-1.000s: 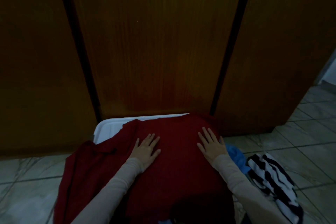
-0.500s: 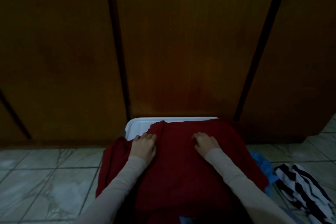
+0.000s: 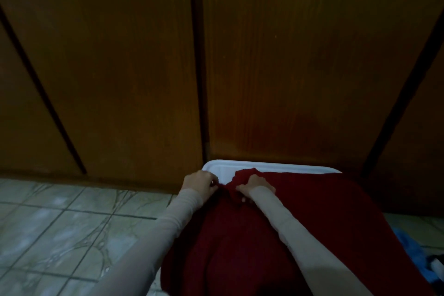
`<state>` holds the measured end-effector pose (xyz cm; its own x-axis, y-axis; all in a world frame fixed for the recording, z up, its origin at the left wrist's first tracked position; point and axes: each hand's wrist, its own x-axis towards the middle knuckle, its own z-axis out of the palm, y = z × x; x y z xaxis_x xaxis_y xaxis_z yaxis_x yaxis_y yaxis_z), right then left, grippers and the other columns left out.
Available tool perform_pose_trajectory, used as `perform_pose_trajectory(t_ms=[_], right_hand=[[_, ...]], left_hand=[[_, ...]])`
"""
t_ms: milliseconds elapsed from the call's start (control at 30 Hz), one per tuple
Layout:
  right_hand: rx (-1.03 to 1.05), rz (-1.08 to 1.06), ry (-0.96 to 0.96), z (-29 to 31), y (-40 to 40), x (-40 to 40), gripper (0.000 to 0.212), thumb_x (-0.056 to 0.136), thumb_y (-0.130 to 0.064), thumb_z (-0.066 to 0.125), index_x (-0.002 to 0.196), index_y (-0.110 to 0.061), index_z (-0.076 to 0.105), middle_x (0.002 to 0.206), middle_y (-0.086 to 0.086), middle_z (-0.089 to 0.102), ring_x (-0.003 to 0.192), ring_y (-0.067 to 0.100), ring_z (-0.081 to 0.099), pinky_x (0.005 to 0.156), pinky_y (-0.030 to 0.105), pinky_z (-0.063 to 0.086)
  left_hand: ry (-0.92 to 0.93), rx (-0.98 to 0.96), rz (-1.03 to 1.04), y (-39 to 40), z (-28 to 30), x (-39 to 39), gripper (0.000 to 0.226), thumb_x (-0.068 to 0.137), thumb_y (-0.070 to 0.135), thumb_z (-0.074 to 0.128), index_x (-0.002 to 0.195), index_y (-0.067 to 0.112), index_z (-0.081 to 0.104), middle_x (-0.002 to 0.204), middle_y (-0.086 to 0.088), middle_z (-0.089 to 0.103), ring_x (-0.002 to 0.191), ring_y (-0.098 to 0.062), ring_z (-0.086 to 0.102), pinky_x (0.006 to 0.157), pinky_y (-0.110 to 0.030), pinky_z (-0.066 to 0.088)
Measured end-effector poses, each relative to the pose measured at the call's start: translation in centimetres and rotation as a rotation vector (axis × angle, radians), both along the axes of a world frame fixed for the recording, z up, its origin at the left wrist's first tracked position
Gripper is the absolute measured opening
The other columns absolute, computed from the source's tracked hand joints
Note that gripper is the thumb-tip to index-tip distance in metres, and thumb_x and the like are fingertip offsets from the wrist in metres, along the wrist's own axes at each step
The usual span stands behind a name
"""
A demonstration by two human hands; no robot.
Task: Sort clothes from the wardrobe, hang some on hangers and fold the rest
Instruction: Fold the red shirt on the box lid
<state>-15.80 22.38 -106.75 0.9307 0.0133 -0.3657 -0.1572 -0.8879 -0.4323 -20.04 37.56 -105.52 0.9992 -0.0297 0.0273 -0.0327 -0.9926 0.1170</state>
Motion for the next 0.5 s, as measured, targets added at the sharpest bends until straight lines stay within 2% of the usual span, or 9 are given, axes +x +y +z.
perform_pose_trajectory(t_ms=[33, 67, 100, 167, 200, 267, 333, 433, 500], right_hand=[[0.187, -0.041, 0.025, 0.2, 0.5, 0.7, 0.029, 0.091, -0.037, 0.051, 0.106, -0.013, 0.06, 0.075, -0.002, 0.066, 0.083, 0.015, 0.063, 0.082, 0.027, 0.046], [0.422, -0.089, 0.023, 0.3, 0.9, 1.4, 0.019, 0.093, -0.027, 0.05, 0.104, -0.014, 0.059, 0.08, 0.002, 0.065, 0.085, 0.016, 0.061, 0.078, 0.025, 0.045], [0.646, -0.13, 0.013, 0.5, 1.2, 1.9, 0.016, 0.094, -0.017, 0.048, 0.108, -0.016, 0.056, 0.094, 0.004, 0.063, 0.095, 0.017, 0.058, 0.072, 0.023, 0.043], [0.944, -0.137, 0.05, 0.8, 1.3, 1.8, 0.03, 0.096, -0.006, 0.043, 0.124, -0.017, 0.046, 0.115, -0.001, 0.055, 0.114, 0.015, 0.05, 0.063, 0.016, 0.036], [0.996, -0.113, 0.07, 0.6, 1.2, 1.5, 0.034, 0.097, -0.003, 0.041, 0.129, -0.016, 0.043, 0.119, -0.003, 0.053, 0.117, 0.011, 0.047, 0.063, 0.013, 0.035], [0.96, -0.102, 0.02, -0.6, 0.4, 1.0, 0.036, 0.094, 0.006, 0.041, 0.127, -0.007, 0.048, 0.123, 0.0, 0.055, 0.119, 0.012, 0.047, 0.076, 0.014, 0.044], [0.756, -0.121, -0.125, -2.4, -0.7, 0.8, 0.034, 0.09, 0.011, 0.045, 0.119, -0.002, 0.056, 0.125, 0.009, 0.059, 0.121, 0.02, 0.052, 0.095, 0.023, 0.041], [0.38, -0.033, -0.254, -3.3, -2.0, 0.7, 0.032, 0.089, -0.001, 0.051, 0.117, -0.015, 0.057, 0.125, 0.007, 0.058, 0.118, 0.021, 0.053, 0.101, 0.032, 0.041], [0.192, 0.035, -0.302, -3.2, -2.5, 1.1, 0.032, 0.091, -0.009, 0.052, 0.12, -0.021, 0.054, 0.138, 0.003, 0.047, 0.128, 0.019, 0.043, 0.107, 0.04, 0.035]], left_hand=[[-0.091, -0.03, 0.096, 0.1, 0.5, 0.4, 0.027, 0.097, 0.031, 0.042, 0.115, 0.021, 0.06, 0.115, -0.003, 0.061, 0.103, -0.021, 0.058, 0.082, -0.032, 0.046], [-0.203, -0.08, 0.222, 0.2, 0.9, 0.8, 0.03, 0.099, 0.031, 0.039, 0.119, 0.019, 0.057, 0.118, -0.006, 0.058, 0.106, -0.023, 0.056, 0.083, -0.033, 0.045], [-0.294, -0.131, 0.348, 0.2, 1.0, 0.9, 0.033, 0.1, 0.03, 0.036, 0.125, 0.016, 0.052, 0.123, -0.008, 0.053, 0.111, -0.024, 0.052, 0.085, -0.035, 0.044], [-0.357, -0.156, 0.454, 0.0, 0.5, 0.8, 0.039, 0.099, 0.026, 0.036, 0.135, 0.011, 0.038, 0.132, -0.01, 0.044, 0.12, -0.025, 0.044, 0.092, -0.035, 0.042], [-0.349, -0.128, 0.428, -0.4, -0.2, 0.6, 0.041, 0.098, 0.024, 0.038, 0.136, 0.011, 0.034, 0.134, -0.009, 0.041, 0.121, -0.024, 0.042, 0.094, -0.034, 0.04], [-0.302, -0.133, 0.269, -1.3, -2.1, 0.2, 0.038, 0.096, 0.022, 0.04, 0.133, 0.012, 0.037, 0.132, -0.007, 0.041, 0.12, -0.021, 0.042, 0.096, -0.032, 0.039], [-0.143, -0.185, 0.094, -2.0, -3.9, -0.1, 0.038, 0.097, 0.025, 0.04, 0.134, 0.015, 0.038, 0.136, -0.005, 0.039, 0.124, -0.021, 0.038, 0.103, -0.034, 0.034], [0.056, -0.067, -0.056, -2.3, -5.8, -0.4, 0.049, 0.1, 0.034, 0.033, 0.146, 0.019, 0.024, 0.152, -0.002, 0.02, 0.14, -0.019, 0.018, 0.115, -0.038, 0.011], [0.085, -0.022, -0.084, -2.2, -6.2, -0.5, 0.052, 0.101, 0.036, 0.027, 0.149, 0.02, 0.016, 0.156, -0.001, 0.01, 0.144, -0.018, 0.009, 0.117, -0.038, 0.003]])
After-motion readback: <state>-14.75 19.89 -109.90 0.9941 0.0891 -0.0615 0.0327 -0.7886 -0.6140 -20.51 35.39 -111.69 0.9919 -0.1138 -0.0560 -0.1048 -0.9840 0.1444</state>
